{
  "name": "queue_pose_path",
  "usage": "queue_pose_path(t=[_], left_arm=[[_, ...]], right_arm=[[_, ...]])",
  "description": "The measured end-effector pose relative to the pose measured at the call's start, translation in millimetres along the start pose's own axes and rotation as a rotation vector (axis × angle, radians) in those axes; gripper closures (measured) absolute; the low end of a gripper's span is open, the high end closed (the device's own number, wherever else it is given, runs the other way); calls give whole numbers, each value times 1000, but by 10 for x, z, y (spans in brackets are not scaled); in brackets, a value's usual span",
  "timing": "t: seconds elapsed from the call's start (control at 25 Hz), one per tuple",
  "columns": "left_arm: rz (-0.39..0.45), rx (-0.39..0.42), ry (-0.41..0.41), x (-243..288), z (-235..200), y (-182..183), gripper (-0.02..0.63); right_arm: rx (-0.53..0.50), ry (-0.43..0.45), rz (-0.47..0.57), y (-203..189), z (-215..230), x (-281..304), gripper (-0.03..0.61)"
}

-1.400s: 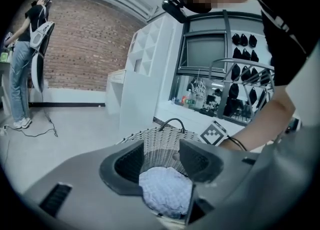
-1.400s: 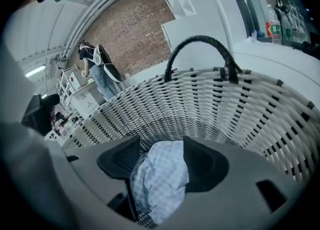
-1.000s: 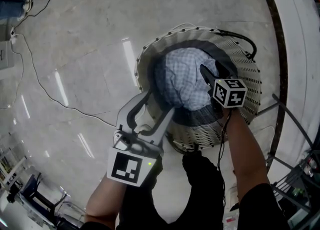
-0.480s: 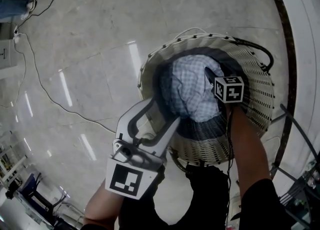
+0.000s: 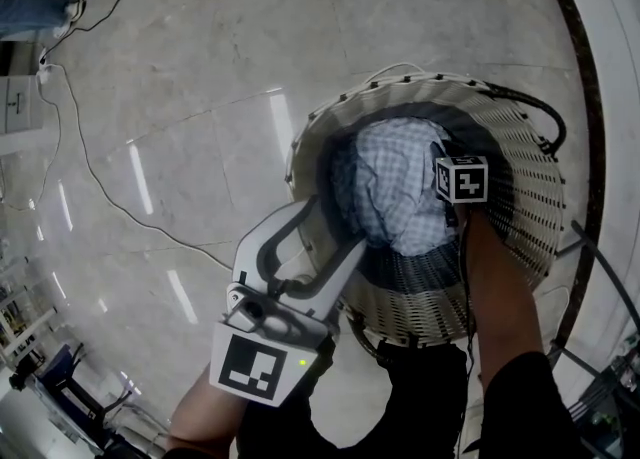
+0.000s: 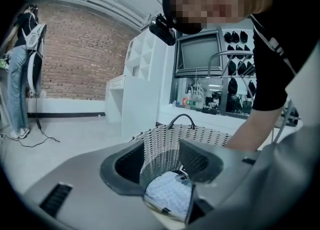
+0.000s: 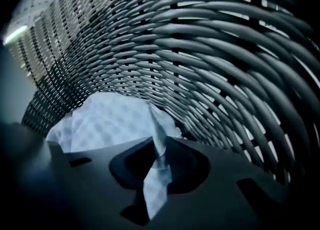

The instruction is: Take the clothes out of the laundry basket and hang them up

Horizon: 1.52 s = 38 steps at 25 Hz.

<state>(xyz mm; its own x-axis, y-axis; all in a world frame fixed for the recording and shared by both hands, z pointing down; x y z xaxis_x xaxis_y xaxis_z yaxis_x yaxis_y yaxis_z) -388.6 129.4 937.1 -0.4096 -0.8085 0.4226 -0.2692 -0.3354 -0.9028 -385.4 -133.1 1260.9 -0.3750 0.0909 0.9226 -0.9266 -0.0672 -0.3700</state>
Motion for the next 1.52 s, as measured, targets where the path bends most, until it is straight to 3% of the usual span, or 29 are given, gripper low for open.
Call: queue_pose_path(t=[0.04, 0.08, 0.56, 1.2, 1.36, 1.52], left_arm=[[-1, 4, 2, -5, -3, -10, 402], [-2, 7, 4, -12, -4, -19, 402], [-41, -31, -10, -219, 181, 304, 402], [-61, -3, -47, -674, 278, 926, 402], [-79, -84, -30, -736, 310, 1039, 402], [-73, -97, -35, -697, 361, 1145, 402]], right_arm=[[11, 1, 4, 5, 14, -3, 540], [23, 3, 12, 20, 16, -24, 558], [61, 111, 160, 363, -300, -936, 565], [9, 158, 370, 814, -864, -2665, 568], [3, 189, 423, 898, -984, -3110, 568], [-3, 217, 485, 1005, -1066, -3555, 568]])
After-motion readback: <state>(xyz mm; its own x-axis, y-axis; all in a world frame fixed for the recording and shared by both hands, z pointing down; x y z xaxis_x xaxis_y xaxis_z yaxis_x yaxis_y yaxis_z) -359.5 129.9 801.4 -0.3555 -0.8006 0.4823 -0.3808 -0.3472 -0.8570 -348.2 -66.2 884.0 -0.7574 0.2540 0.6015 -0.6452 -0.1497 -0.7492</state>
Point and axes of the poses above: the fingertips, and each gripper's own axes: x forward along the fingers, z to its right, y out of its top, the point moved 5 cm from there along -x, backward along the fingers, and after that the axes turned 4 degrees about -z, right-handed, at the moved point
